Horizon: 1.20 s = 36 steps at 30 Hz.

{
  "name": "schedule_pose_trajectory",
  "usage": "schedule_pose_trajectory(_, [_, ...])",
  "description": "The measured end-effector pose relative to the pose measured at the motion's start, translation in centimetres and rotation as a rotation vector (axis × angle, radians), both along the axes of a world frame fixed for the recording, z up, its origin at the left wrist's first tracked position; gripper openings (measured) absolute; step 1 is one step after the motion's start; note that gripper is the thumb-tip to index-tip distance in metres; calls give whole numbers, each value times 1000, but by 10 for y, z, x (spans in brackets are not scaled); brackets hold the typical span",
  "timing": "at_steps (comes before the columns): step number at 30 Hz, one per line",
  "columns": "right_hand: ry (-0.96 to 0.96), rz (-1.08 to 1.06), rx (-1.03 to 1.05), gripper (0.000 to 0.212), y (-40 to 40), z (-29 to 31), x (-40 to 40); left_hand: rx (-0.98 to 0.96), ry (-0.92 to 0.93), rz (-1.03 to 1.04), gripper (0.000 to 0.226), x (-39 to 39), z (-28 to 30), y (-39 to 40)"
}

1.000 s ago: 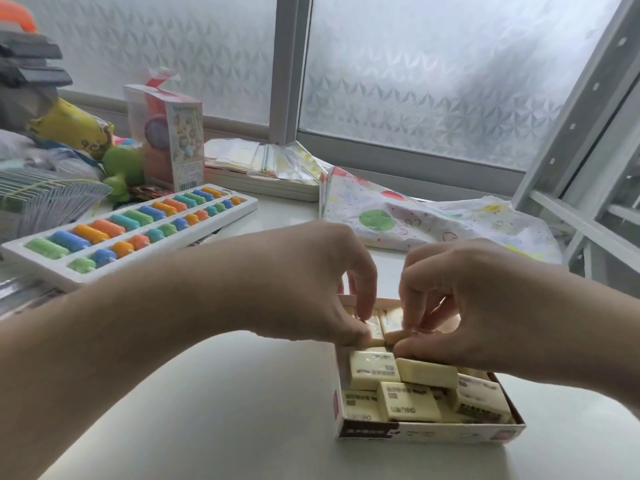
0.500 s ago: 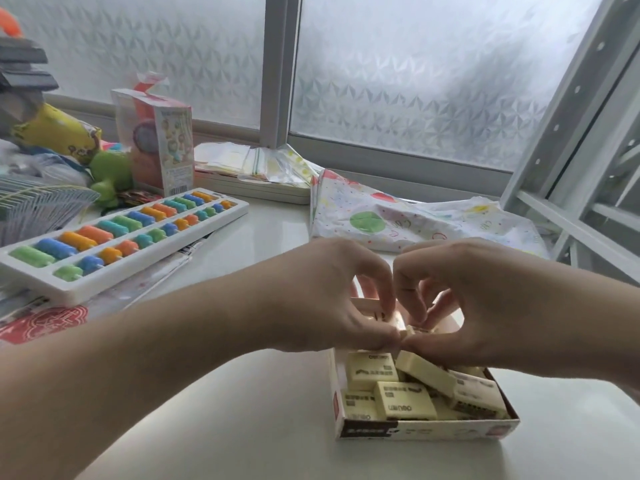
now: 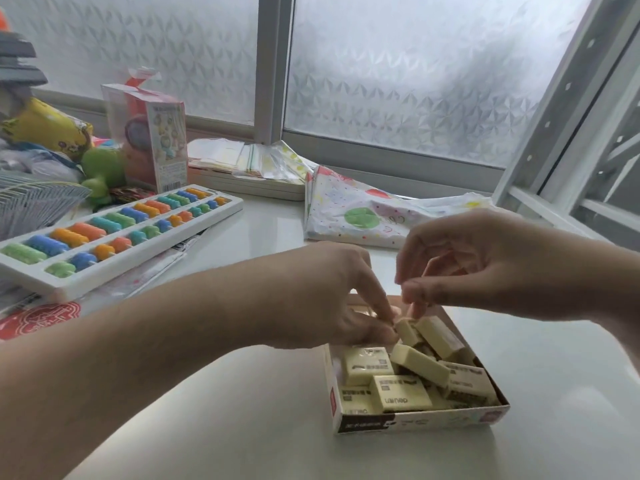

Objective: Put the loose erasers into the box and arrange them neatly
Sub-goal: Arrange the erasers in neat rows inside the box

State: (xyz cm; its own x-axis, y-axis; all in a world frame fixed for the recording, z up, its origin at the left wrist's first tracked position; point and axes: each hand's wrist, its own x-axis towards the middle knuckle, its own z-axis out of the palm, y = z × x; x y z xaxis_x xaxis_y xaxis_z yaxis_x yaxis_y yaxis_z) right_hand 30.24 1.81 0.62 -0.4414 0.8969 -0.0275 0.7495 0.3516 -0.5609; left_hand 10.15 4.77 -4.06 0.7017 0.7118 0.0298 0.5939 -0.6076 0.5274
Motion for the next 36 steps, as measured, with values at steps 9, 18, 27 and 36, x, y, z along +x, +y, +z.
schedule_pose_trajectory(9, [-87,84,-165,37,-3,7,15,86,-101,9,29,3,-10,2])
schedule_pose_trajectory(18, [22,106,209,26,-6,1,-3,82,-392,180,41,-7,5,7])
schedule_pose_trajectory(27, [-108,130,298,22,-6,-5,-9,153,-325,113,17,-9,2,9])
schedule_pose_trajectory(36, [-665,-155,47,71,-18,3,-8,116,-178,-89,12,-13,1,9])
